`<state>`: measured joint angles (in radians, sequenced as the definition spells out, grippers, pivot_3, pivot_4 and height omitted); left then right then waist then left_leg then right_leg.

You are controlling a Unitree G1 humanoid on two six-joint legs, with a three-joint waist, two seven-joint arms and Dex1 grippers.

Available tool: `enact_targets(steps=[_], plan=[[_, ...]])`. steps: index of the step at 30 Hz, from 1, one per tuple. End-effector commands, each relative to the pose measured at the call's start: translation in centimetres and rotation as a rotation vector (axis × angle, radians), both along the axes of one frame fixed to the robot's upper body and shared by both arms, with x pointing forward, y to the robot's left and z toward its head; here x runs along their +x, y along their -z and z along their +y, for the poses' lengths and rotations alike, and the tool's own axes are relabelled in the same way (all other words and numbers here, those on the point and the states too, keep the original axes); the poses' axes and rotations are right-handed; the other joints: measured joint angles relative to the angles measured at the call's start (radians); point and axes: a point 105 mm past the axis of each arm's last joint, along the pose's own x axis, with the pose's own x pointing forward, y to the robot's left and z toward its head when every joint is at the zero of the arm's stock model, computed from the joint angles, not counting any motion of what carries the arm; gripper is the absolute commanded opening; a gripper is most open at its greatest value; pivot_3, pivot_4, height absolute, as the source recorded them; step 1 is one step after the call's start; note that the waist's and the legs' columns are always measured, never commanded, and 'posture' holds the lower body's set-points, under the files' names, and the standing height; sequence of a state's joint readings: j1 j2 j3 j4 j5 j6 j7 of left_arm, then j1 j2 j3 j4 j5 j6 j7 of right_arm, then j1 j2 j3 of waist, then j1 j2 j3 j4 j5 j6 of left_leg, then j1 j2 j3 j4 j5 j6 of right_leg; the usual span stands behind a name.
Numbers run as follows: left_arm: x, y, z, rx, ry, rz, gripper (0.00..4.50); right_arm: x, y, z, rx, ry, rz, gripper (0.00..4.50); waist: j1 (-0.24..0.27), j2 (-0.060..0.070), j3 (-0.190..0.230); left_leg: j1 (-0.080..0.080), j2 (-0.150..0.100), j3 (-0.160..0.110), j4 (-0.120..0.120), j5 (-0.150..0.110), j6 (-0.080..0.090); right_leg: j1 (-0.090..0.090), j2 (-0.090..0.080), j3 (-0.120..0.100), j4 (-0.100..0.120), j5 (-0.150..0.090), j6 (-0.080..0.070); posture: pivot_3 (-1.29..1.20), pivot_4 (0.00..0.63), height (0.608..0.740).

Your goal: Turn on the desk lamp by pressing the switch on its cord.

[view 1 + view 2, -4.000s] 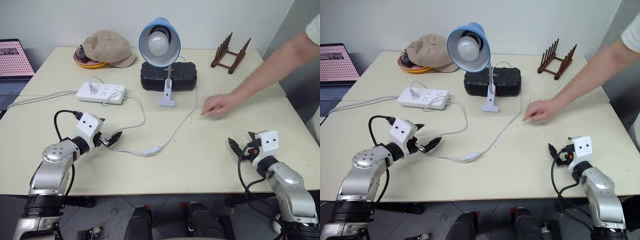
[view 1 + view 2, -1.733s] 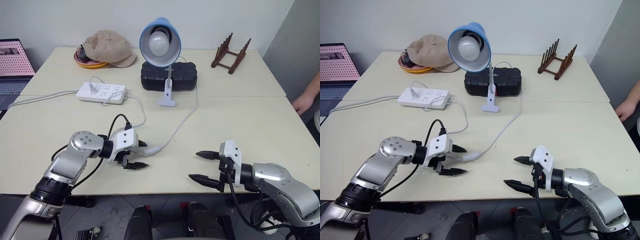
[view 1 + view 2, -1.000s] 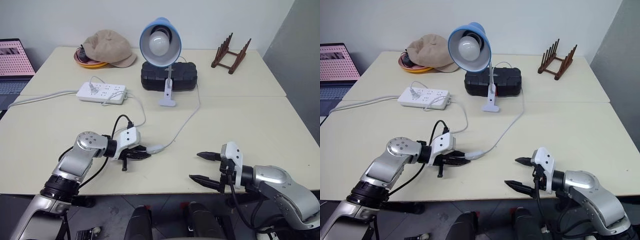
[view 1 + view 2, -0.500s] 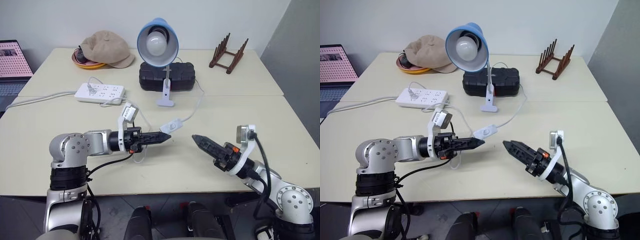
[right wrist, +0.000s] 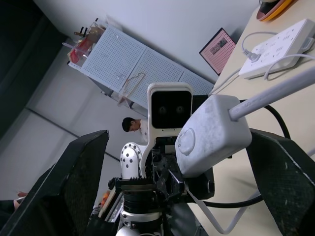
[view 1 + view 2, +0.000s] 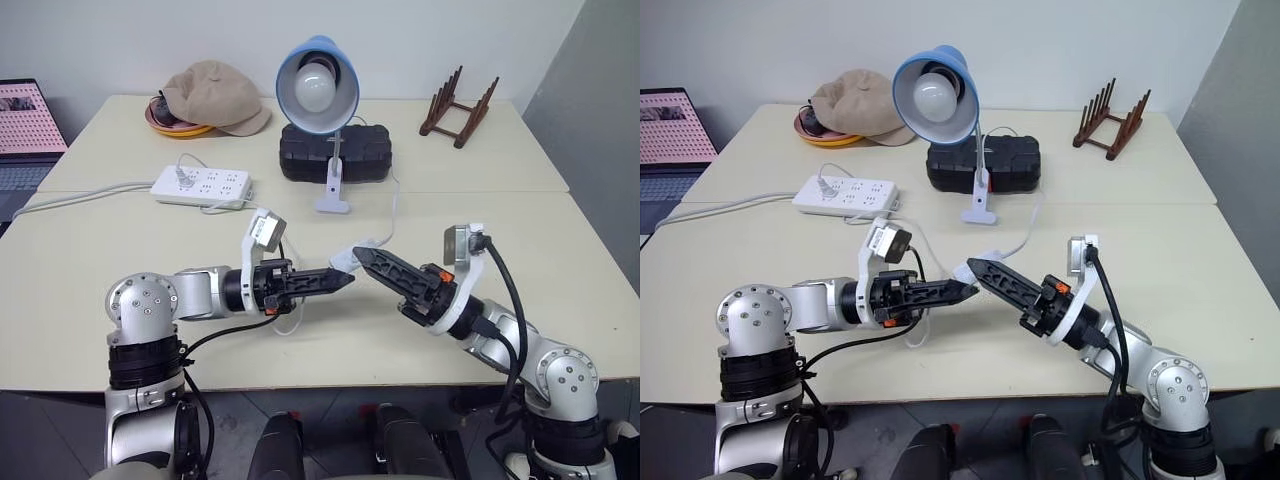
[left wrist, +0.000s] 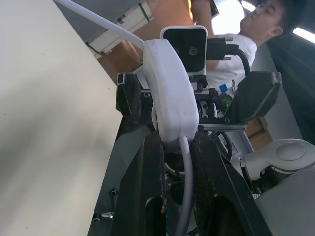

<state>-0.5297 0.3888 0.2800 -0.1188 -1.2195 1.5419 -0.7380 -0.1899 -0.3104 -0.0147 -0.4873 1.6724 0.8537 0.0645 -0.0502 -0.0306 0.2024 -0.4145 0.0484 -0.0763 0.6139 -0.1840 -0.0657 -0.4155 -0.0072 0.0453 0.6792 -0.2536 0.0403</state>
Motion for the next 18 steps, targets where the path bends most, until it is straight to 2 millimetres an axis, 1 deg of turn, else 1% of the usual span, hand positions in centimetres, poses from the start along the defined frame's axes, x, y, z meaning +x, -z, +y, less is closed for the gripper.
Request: enact_targets(steps=[1, 7, 9, 10, 18], plan=[[-0.37, -1.09, -0.16, -0.033, 0.015, -0.040, 0.31, -0.14, -1.01, 0.14, 0.032, -0.015, -0.034, 4.50, 0.000, 0.000, 0.000, 0.000, 0.000, 0.000, 0.000, 0.000, 0.000, 0.000, 0.000, 0.000, 0.000, 0.000, 0.000, 0.00, 0.150, 0.740], [-0.43, -1.02, -0.33, -0.024, 0.011, -0.046, 0.31, -0.07, -0.97, 0.21, 0.037, -0.023, -0.031, 4.50, 0.000, 0.000, 0.000, 0.000, 0.000, 0.000, 0.000, 0.000, 0.000, 0.000, 0.000, 0.000, 0.000, 0.000, 0.000, 0.00, 0.150, 0.740], [-0.39, -1.07, -0.35, -0.028, 0.011, -0.043, 0.31, 0.02, -0.96, 0.18, 0.042, -0.023, -0.027, 4.14, 0.000, 0.000, 0.000, 0.000, 0.000, 0.000, 0.000, 0.000, 0.000, 0.000, 0.000, 0.000, 0.000, 0.000, 0.000, 0.00, 0.150, 0.740], [-0.39, -1.09, -0.37, -0.028, 0.011, -0.044, 0.31, 0.00, -0.95, 0.18, 0.043, -0.026, -0.027, 4.04, 0.001, 0.000, 0.000, 0.000, 0.000, 0.000, 0.000, 0.000, 0.000, 0.000, 0.000, 0.000, 0.000, 0.000, 0.000, 0.00, 0.150, 0.740], [-0.44, -1.14, -0.54, -0.029, 0.014, -0.047, 0.31, -0.03, -0.79, 0.21, 0.042, -0.037, -0.027, 2.13, 0.001, 0.000, 0.000, 0.000, 0.000, 0.000, 0.000, 0.000, 0.000, 0.000, 0.000, 0.000, -0.001, -0.001, -0.002, 0.00, 0.150, 0.740]])
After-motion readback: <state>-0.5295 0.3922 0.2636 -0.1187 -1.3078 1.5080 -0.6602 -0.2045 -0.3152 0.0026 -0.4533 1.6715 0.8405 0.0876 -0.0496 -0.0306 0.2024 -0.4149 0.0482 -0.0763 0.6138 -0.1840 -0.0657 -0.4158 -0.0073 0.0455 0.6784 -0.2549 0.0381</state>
